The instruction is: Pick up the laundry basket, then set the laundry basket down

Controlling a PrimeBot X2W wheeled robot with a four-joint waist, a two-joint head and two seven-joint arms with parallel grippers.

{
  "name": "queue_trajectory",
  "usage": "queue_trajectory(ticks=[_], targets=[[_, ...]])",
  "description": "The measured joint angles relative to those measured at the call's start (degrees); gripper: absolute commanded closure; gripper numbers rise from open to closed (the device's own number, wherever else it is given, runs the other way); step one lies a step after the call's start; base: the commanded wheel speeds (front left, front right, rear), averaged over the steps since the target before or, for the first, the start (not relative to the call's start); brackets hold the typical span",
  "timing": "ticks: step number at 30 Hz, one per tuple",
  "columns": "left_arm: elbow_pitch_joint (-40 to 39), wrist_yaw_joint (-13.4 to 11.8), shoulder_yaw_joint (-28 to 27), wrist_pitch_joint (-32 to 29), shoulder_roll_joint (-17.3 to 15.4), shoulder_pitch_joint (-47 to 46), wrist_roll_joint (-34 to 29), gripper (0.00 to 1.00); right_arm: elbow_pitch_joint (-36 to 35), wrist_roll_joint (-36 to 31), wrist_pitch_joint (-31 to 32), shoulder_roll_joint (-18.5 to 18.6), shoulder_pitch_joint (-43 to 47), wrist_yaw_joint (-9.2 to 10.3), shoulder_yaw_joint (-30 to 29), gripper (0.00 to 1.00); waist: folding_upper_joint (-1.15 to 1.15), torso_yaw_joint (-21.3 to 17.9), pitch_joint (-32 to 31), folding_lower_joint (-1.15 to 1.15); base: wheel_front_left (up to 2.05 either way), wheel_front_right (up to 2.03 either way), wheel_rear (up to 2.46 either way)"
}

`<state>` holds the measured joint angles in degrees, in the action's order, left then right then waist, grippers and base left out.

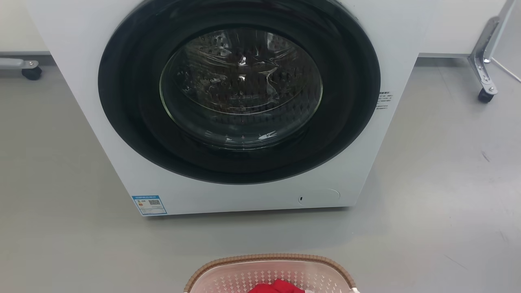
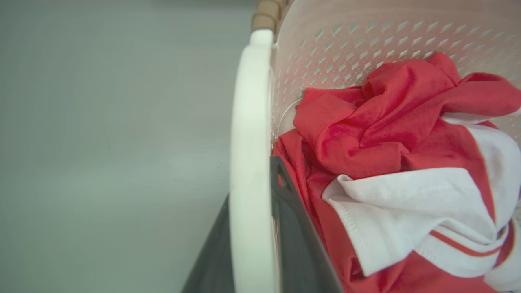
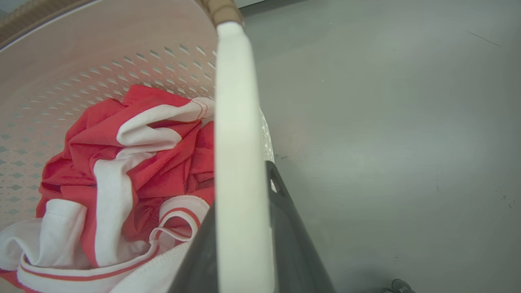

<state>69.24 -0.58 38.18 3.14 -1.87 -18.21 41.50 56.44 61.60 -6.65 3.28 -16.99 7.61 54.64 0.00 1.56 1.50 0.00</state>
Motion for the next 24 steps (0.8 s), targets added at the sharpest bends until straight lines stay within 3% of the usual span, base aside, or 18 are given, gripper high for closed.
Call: queue_trajectory(ticks=[24], targets=[[0.1,-0.4,0.7,0.5,0.0,-0.1,0.7,1.0,1.1,3.1,-1.3,0.0,-1.3,0.0,2.9,1.0,0.0,-0.1,0.8,0.0,0.0,0.0,0.0]])
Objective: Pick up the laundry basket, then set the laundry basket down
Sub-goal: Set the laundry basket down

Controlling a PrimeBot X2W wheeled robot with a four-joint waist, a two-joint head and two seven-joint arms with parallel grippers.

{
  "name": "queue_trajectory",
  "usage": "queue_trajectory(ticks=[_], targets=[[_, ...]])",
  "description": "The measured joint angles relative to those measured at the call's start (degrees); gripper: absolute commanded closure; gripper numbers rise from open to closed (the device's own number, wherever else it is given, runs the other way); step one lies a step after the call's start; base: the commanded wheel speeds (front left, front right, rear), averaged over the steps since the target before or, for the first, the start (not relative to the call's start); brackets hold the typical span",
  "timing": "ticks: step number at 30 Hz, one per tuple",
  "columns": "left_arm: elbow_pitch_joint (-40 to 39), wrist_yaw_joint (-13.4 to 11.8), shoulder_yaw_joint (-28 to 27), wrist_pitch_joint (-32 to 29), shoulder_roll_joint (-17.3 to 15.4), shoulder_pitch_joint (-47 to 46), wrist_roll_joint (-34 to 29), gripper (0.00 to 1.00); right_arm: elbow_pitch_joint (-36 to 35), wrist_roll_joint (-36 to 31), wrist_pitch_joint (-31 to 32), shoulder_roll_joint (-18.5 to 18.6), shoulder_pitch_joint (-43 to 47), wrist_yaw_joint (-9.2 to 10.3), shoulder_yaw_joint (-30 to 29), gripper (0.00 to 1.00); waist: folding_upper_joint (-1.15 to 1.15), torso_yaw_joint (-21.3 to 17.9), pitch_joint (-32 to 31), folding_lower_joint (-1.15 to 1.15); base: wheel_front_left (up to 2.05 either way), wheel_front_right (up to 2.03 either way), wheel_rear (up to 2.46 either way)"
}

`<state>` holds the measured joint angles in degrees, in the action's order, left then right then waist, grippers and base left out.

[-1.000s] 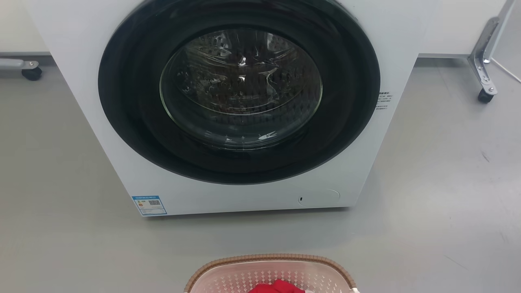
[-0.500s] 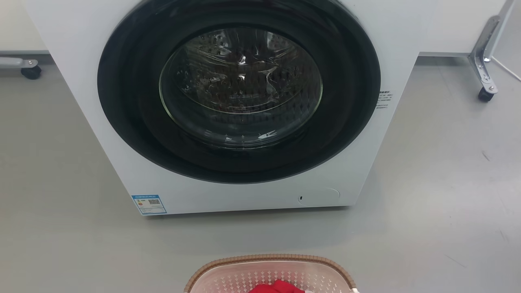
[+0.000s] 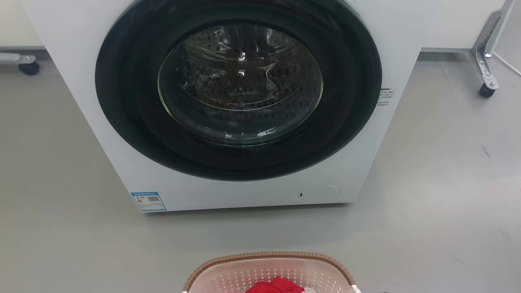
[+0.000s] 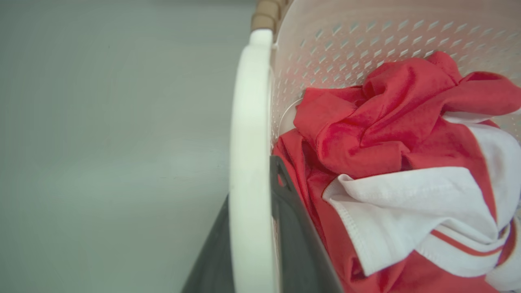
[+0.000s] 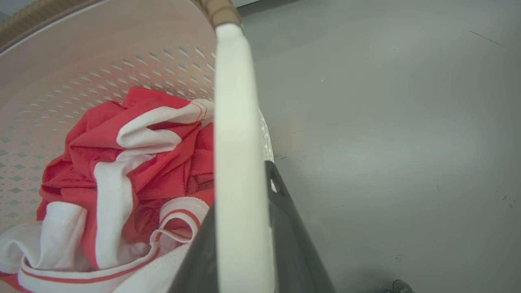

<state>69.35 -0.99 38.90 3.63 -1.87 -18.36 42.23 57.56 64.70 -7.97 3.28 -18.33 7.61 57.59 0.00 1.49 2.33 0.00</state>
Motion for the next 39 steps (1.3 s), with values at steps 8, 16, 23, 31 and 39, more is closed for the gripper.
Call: queue_trajectory(ticks=[8,16,23,31,39], targets=[[0.0,0.0,0.0,0.5,0.0,-1.0,0.4,1.0,0.4,0.5,-0.6,0.0,-1.8,0.0,0.6,1.0,0.0,-0.1,1.6,0.0,0.0,0.0,0.0],[-0.2,-0.5,-0.2,1.3,0.0,-3.2,0.5,1.0,0.8,0.9,-1.3,0.0,-4.9,0.0,1.1,1.0,0.0,-0.2,4.2,0.0,0.0,0.0,0.0],[-0.7,-0.7,-0.9,2.1,-0.1,-7.6,0.6,1.0,1.9,0.5,-2.3,0.1,-10.5,0.0,1.2,1.0,0.0,-0.1,8.2,0.0,0.0,0.0,0.0],[-1.6,-1.3,-1.5,3.6,-0.3,-13.5,0.6,1.0,3.7,-0.7,-3.4,0.1,-18.4,-0.01,0.6,1.0,-0.01,0.2,15.0,-0.01,0.0,0.0,0.0],[-2.1,-1.6,-1.5,5.1,-0.4,-18.4,0.3,1.0,4.9,-1.8,-4.5,0.1,-24.3,-0.01,-0.1,1.0,-0.01,0.8,21.7,-0.01,0.0,0.0,0.0]])
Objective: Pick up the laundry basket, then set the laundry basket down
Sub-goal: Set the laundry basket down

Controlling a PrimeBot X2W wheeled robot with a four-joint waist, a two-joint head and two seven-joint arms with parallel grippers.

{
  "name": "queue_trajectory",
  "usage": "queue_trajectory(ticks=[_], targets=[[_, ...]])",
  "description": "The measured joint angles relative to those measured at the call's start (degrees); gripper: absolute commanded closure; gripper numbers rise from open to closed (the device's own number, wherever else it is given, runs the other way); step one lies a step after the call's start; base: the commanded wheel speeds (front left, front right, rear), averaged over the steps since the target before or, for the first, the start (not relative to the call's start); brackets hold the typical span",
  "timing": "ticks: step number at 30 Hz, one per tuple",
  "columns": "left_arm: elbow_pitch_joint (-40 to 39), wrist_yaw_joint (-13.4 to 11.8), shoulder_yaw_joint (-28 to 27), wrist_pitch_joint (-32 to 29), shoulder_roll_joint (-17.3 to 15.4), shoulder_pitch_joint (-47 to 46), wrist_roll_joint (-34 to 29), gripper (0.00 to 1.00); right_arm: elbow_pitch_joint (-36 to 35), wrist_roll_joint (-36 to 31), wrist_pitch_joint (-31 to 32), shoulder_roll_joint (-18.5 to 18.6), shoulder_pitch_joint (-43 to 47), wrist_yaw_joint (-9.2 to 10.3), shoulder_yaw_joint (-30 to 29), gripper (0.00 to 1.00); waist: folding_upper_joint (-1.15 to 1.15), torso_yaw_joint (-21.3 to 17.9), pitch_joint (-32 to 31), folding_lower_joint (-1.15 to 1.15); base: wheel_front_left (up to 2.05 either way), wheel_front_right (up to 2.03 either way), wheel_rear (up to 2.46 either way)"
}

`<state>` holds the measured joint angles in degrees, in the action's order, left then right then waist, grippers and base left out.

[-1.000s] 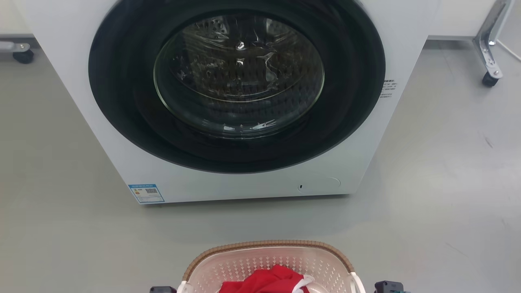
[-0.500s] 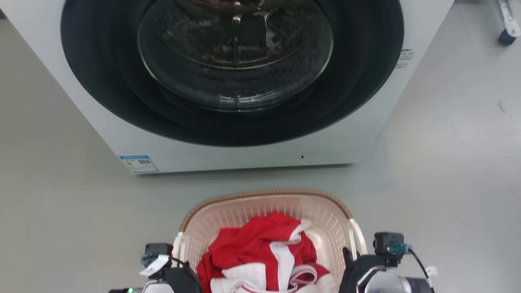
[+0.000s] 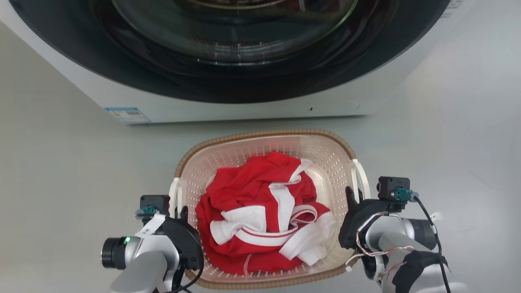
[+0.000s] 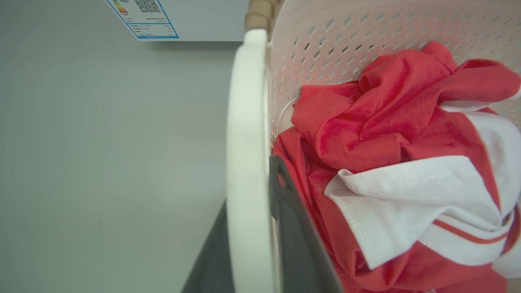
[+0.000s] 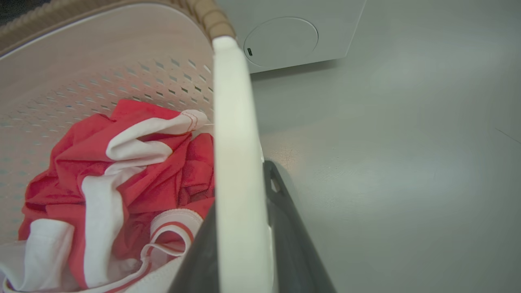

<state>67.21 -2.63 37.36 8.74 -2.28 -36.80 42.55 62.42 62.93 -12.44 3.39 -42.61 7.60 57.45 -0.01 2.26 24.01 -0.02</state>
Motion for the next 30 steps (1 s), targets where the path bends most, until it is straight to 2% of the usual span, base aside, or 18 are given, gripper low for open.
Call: queue_trajectory(ticks=[30], targets=[[-2.1,-1.5,-2.0,4.3,-1.0,-17.0,-1.3,1.0,2.8,-3.6,-1.8,0.4,-17.7,-0.02,-2.2,1.0,0.0,2.0,25.2,0.01,0.0,0.0,0.0]])
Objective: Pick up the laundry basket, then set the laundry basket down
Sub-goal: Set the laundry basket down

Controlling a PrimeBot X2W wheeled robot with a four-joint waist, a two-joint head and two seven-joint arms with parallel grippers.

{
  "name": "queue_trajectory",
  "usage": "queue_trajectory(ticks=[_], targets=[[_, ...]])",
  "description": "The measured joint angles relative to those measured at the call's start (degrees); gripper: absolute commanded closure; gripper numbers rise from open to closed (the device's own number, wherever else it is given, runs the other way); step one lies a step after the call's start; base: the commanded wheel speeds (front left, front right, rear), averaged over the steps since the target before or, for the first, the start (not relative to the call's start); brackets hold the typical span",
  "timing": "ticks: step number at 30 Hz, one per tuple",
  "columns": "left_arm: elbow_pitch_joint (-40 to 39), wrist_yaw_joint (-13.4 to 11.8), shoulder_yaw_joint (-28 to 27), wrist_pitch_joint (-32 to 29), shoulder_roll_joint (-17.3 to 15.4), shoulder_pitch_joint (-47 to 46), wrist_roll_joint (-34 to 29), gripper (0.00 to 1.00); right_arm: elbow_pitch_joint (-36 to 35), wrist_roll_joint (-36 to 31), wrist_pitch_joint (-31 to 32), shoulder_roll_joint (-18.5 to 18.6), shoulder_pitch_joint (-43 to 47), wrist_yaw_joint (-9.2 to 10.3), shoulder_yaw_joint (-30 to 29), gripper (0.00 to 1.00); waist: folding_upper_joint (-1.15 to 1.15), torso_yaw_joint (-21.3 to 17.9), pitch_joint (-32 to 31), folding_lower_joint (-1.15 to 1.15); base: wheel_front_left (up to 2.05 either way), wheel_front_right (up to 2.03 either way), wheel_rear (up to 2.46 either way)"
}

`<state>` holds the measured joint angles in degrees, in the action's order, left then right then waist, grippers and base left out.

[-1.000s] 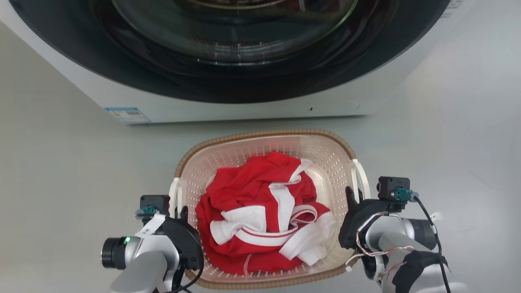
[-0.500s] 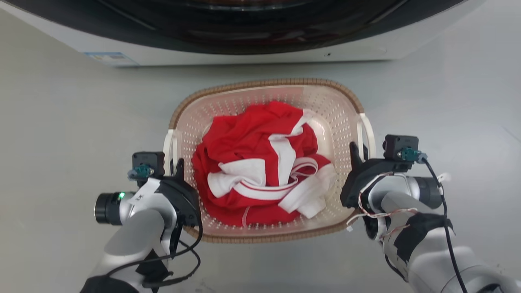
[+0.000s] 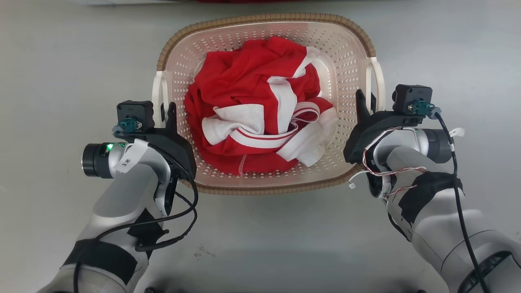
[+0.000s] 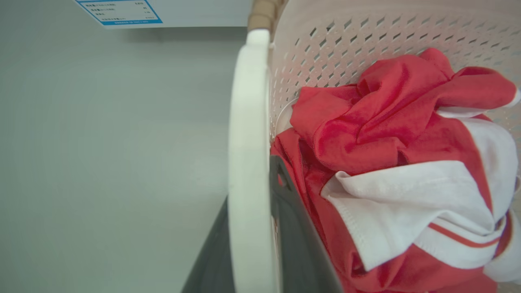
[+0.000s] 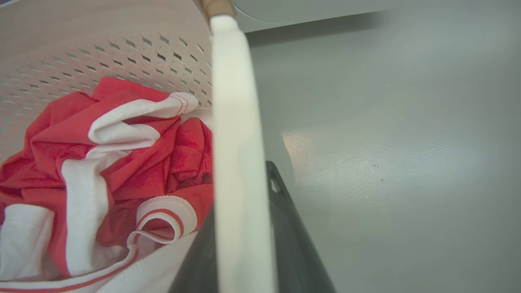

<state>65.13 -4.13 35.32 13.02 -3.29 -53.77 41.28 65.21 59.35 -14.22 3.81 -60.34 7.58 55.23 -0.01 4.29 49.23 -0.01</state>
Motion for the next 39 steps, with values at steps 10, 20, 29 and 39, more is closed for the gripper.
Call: queue_trajectory(ticks=[10,20,29,39], targets=[[0.0,-0.4,-0.5,1.0,0.0,-1.6,-0.6,1.0,0.0,-0.7,-0.1,0.0,-1.0,0.0,-0.6,1.0,0.0,0.3,3.7,0.0,0.0,0.0,0.0],[0.0,-0.5,-1.1,1.3,-0.2,-2.5,-1.6,0.7,-0.4,-1.7,-0.5,0.0,-1.5,0.0,-1.3,0.62,0.01,0.3,4.6,0.02,0.0,0.0,0.0],[0.5,-1.0,-1.7,1.3,-0.4,-2.6,-2.0,0.0,-0.1,-2.5,-0.5,0.0,-1.5,-0.02,-3.1,0.0,0.01,0.5,3.5,0.01,0.0,0.0,0.0],[0.4,-1.4,-2.8,1.3,-1.3,-1.9,-2.2,0.0,-0.1,-4.0,-0.5,0.0,-1.1,-0.02,-4.7,0.0,0.01,0.4,0.2,0.02,0.0,0.0,0.0]])
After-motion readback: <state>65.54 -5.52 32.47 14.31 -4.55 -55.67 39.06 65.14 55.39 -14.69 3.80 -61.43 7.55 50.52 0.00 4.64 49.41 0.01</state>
